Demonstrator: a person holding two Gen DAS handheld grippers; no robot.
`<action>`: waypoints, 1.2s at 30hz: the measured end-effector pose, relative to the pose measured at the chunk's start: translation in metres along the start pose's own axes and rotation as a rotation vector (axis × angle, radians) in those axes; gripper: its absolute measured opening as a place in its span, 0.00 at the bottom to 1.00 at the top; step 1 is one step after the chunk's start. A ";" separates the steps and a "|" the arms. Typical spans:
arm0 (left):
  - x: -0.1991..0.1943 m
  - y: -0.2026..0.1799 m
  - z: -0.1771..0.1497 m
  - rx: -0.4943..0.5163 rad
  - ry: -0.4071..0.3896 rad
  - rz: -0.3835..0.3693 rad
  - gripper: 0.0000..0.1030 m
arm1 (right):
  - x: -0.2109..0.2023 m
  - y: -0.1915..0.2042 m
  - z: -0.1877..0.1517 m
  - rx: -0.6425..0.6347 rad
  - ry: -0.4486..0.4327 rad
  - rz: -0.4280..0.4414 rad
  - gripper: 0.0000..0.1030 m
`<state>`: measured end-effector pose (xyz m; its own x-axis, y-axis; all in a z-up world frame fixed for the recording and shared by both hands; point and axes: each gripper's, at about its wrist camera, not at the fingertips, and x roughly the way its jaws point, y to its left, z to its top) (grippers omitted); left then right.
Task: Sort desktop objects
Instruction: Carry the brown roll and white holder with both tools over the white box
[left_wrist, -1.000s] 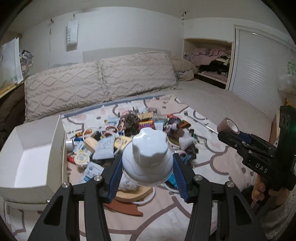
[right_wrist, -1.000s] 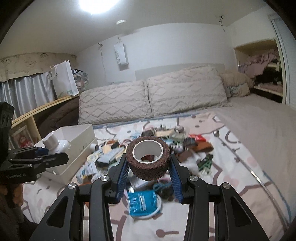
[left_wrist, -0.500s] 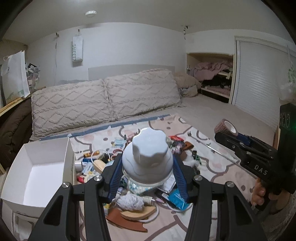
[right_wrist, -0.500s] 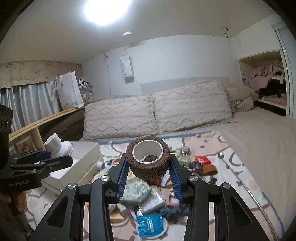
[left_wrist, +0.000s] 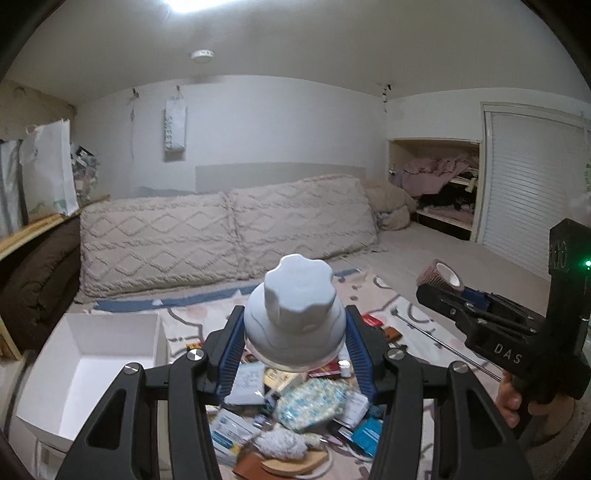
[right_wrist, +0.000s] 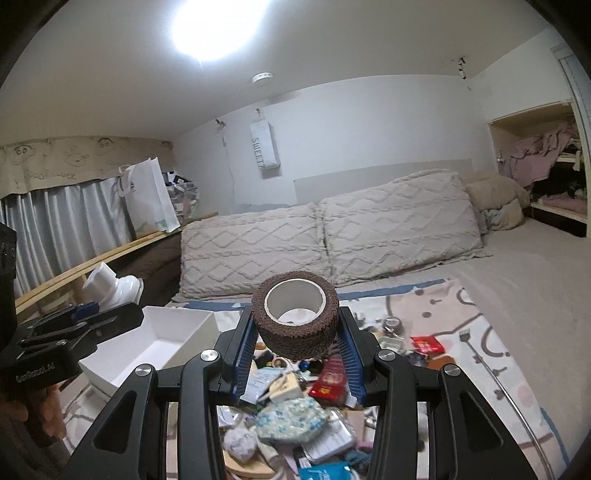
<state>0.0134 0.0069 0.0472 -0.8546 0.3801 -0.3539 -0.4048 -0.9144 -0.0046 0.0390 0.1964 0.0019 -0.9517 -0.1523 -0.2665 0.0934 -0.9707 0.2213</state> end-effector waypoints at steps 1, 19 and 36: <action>0.001 0.003 0.002 -0.005 -0.008 0.008 0.50 | 0.003 0.002 0.002 -0.005 -0.001 0.005 0.42; 0.006 0.086 0.021 -0.213 -0.122 0.128 0.50 | 0.048 0.044 0.021 -0.052 0.020 0.066 0.42; -0.001 0.172 -0.013 -0.312 -0.113 0.382 0.50 | 0.110 0.106 0.027 -0.062 0.088 0.236 0.42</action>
<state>-0.0515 -0.1529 0.0344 -0.9596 0.0076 -0.2813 0.0450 -0.9826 -0.1800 -0.0634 0.0820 0.0217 -0.8726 -0.3888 -0.2957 0.3299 -0.9155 0.2300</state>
